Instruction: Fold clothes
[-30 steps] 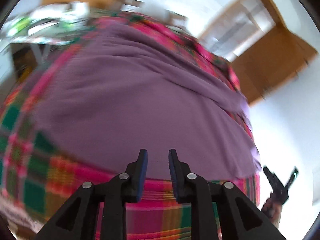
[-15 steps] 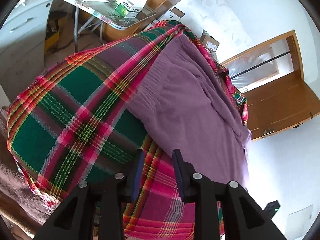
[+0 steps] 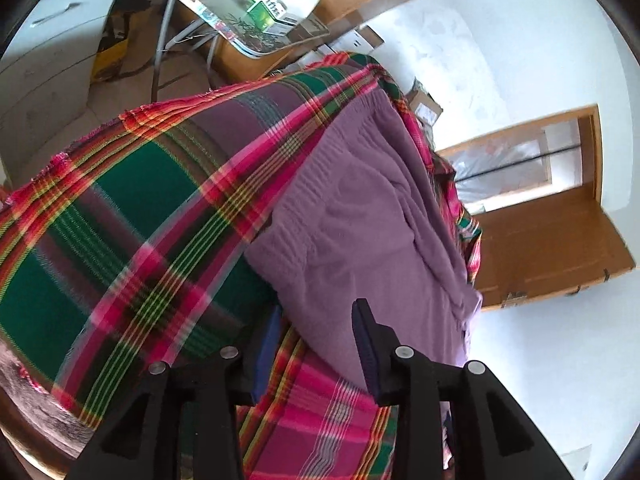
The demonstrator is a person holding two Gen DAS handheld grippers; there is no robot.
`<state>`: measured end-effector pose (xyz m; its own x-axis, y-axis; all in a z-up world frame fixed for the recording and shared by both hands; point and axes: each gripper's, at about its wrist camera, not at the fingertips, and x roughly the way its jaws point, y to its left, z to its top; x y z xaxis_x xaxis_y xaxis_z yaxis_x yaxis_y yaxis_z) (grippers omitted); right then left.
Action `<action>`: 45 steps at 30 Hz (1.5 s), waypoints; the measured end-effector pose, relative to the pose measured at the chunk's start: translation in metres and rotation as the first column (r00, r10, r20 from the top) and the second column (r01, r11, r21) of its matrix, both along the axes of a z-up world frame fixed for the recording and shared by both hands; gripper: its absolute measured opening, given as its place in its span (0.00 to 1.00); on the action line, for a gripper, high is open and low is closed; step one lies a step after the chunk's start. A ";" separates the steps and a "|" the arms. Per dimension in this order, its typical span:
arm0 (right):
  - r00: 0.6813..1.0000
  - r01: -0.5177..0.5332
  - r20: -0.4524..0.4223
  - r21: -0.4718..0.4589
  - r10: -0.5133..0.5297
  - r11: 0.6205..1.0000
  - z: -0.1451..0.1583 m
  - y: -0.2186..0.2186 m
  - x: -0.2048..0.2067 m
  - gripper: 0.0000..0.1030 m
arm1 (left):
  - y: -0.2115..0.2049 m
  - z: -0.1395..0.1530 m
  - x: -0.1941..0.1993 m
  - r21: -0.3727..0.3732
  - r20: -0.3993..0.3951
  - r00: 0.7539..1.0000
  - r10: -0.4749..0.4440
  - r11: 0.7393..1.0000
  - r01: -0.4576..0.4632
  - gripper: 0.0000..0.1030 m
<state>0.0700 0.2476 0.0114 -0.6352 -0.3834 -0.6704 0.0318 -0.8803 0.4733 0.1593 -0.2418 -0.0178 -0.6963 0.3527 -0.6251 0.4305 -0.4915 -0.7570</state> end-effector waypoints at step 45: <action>0.965 -0.188 0.120 -0.305 0.233 0.934 -0.019 -0.042 0.014 0.38 | -0.007 0.044 -0.007 0.045 -0.168 0.980 0.111 0.994 -0.104 0.03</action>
